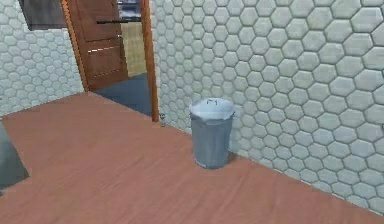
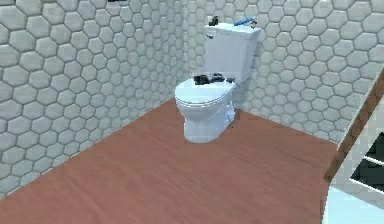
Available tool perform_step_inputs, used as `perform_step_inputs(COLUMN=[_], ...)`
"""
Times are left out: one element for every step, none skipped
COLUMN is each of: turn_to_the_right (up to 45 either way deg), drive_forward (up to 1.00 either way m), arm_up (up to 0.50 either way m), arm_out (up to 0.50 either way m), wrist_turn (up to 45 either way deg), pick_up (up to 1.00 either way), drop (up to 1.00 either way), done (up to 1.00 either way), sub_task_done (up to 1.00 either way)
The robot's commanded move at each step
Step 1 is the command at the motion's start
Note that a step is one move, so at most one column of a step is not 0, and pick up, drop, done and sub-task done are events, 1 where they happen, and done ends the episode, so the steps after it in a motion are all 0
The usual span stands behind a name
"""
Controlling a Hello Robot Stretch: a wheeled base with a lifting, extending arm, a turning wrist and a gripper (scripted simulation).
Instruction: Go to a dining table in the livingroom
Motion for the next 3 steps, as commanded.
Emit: perform_step_inputs(turn_to_the_right=[45.0,45.0,15.0], drive_forward=[0.0,0.0,0.0], arm_up=[0.0,0.0,0.0], arm_out=[0.0,0.0,0.0], wrist_turn=[0.0,0.0,0.0], pick_up=[0.0,0.0,0.0], drop=[0.0,0.0,0.0], done=[0.0,0.0,0.0], sub_task_done=[0.0,0.0,0.0])
